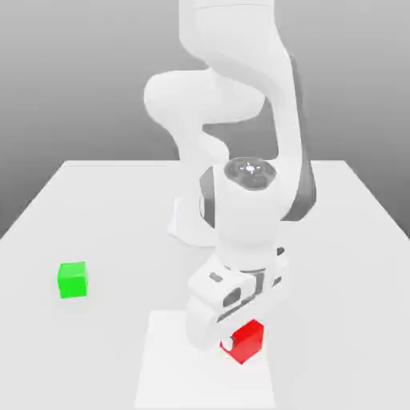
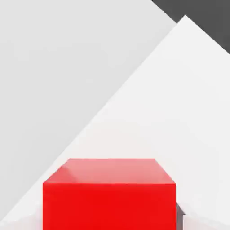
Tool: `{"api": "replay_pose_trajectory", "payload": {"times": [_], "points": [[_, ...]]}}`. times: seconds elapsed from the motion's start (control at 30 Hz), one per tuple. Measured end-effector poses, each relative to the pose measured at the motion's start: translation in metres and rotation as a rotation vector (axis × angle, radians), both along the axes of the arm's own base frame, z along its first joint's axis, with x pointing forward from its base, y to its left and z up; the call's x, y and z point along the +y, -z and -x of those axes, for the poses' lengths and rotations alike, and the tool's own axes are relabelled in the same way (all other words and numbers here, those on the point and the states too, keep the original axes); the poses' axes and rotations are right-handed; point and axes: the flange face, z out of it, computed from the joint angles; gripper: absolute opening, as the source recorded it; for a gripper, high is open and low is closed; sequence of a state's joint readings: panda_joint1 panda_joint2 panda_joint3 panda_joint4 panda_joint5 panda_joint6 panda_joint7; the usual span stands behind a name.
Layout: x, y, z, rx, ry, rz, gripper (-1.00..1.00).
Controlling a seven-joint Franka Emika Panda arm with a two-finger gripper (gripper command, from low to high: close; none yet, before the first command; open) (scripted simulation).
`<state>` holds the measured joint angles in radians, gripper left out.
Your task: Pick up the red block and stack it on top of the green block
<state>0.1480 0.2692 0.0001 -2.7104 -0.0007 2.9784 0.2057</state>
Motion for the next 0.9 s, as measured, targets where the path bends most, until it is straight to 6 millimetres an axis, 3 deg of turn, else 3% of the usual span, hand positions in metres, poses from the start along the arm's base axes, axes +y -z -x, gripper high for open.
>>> {"api": "replay_pose_trajectory", "payload": {"times": [0.23,0.4,0.47,0.63,0.8,0.9], "points": [[-0.001,-0.058,-0.001,0.0,0.003,0.0,-1.0],[-0.121,-0.079,0.013,-0.004,0.443,0.026,-1.0],[-0.164,-0.085,0.029,-0.005,0.626,0.032,-1.0],[-0.249,-0.097,0.083,-0.006,1.059,0.031,-1.0],[-0.313,-0.101,0.155,0.001,1.481,-0.003,-1.0],[-0.318,-0.088,0.163,0.013,1.542,-0.045,-1.0]]}}
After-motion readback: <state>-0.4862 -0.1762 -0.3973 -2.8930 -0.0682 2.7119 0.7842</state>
